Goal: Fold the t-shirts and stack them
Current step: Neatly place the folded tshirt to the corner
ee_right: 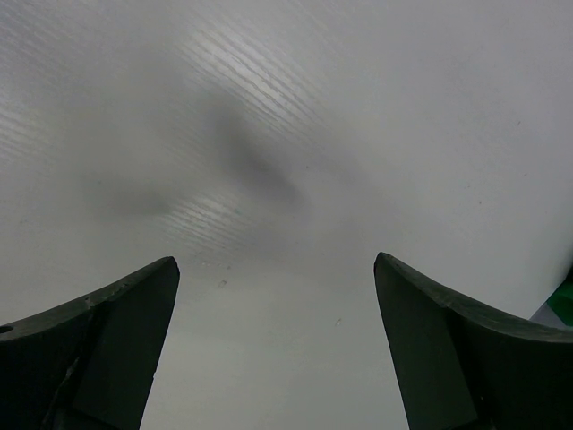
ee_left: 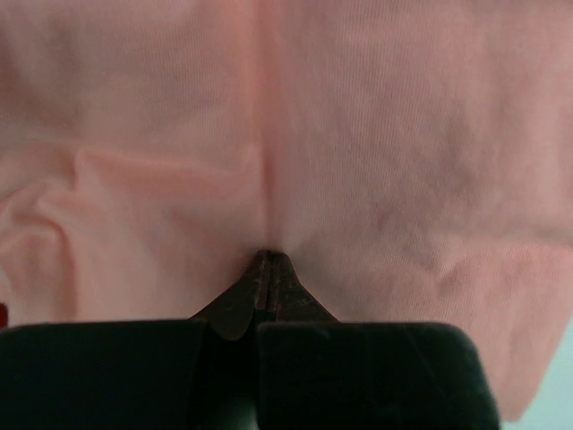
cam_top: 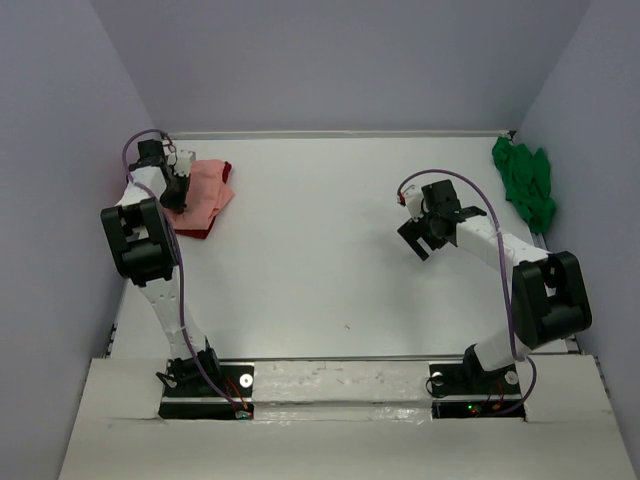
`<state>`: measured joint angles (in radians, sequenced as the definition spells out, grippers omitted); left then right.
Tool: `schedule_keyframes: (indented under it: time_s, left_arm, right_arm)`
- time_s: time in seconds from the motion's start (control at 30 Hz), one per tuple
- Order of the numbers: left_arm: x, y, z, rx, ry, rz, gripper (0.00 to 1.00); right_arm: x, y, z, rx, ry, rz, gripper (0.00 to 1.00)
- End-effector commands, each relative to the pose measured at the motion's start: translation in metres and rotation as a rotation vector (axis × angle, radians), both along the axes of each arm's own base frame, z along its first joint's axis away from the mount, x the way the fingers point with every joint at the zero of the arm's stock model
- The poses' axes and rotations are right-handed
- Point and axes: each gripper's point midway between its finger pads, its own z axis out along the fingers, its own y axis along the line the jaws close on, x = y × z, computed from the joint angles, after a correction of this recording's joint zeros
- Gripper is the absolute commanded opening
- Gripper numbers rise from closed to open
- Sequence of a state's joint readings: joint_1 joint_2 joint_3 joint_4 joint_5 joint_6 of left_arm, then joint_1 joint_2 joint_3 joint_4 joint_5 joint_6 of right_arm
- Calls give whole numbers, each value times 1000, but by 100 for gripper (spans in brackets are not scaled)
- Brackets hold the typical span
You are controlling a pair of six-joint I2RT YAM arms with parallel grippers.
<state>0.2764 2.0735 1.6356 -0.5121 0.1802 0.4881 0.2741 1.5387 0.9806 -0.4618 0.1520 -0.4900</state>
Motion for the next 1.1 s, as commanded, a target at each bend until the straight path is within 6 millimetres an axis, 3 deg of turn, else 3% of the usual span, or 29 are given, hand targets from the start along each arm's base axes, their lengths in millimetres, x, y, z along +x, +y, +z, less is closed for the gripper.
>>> schedule_keyframes:
  time_s: [0.0, 0.1, 0.23, 0.33, 0.5, 0.57, 0.6, 0.87, 0.93, 1.07]
  left_arm:
    - [-6, 6, -15, 24, 39, 26, 0]
    - [-6, 5, -5, 21, 26, 28, 0]
    - [4, 6, 30, 28, -26, 25, 0]
    - [26, 9, 79, 41, -124, 22, 0]
    - [47, 16, 114, 60, -197, 31, 0]
    - [52, 20, 106, 69, -176, 38, 0]
    - [58, 23, 112, 82, -191, 43, 0]
    - [83, 43, 84, 143, -176, 73, 0]
    - [93, 50, 89, 164, -200, 81, 0]
    - [111, 60, 77, 208, -216, 88, 0]
  right_arm:
    - [10, -1, 14, 18, -70, -13, 96]
    - [10, -1, 13, 17, -67, -13, 96]
    - [11, -1, 14, 15, -71, -14, 96]
    - [10, -1, 13, 15, -66, -14, 97]
    - [10, -1, 12, 14, -62, -16, 97]
    - [10, -1, 11, 10, -61, -16, 97]
    - [11, -2, 11, 9, -62, -17, 97]
    - [10, -3, 6, -4, -47, -18, 98]
    - [9, -4, 5, -10, -44, -18, 98]
    - [7, -5, -3, -20, -23, -15, 98]
